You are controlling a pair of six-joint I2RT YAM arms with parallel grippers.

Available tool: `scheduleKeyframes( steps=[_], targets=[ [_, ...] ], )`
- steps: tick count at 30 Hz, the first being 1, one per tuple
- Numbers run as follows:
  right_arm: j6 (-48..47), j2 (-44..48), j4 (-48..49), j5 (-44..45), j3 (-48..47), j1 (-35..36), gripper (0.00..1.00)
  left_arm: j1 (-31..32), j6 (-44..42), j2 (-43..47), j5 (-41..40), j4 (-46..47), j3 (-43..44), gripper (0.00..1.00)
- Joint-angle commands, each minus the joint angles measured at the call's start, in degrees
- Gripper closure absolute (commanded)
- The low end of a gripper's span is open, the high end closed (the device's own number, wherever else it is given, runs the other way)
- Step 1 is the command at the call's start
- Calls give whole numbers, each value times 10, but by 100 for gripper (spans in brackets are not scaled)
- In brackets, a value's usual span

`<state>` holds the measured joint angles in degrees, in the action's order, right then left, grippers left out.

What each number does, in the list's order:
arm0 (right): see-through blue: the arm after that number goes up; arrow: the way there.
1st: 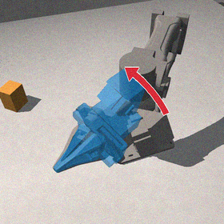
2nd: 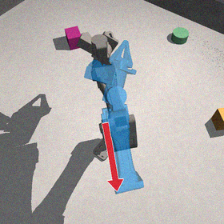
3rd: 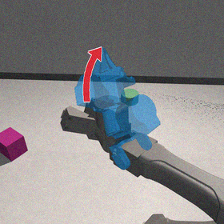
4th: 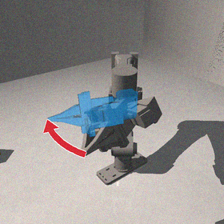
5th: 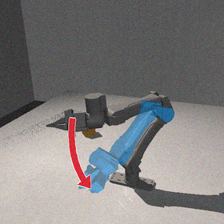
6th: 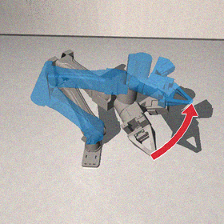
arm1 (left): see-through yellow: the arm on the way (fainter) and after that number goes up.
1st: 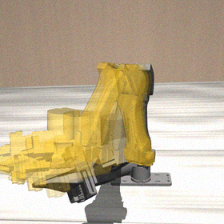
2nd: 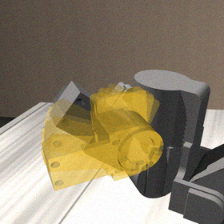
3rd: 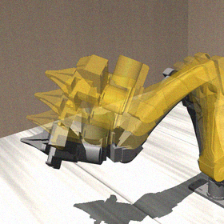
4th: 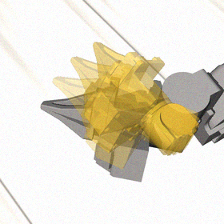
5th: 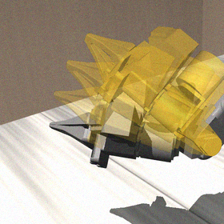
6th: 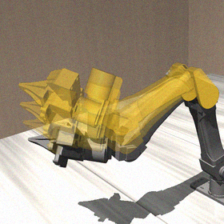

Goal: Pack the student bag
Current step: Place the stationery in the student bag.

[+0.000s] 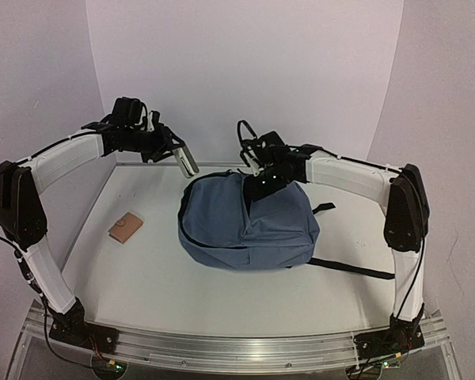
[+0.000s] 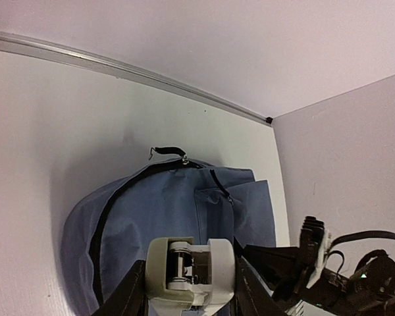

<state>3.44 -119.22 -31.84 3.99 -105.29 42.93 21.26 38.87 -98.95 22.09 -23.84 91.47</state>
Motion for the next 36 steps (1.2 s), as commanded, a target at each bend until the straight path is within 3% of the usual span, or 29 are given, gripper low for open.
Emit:
scheduleKeyframes(
  steps=[1,15,26,30,36],
  targets=[
    [50,59,1,-49,-20,-29,100,25,96,5,3,140,-13,96],
    [112,65,2,-167,2,-77,100,119,212,-134,19,317,17,97],
    [130,83,4,-171,14,-89,100,142,277,-195,-23,287,11,96],
    [134,86,6,-175,14,-89,100,148,283,-221,5,256,54,88],
    [133,76,7,-165,-2,-98,100,165,244,-257,77,155,134,63]
  ],
)
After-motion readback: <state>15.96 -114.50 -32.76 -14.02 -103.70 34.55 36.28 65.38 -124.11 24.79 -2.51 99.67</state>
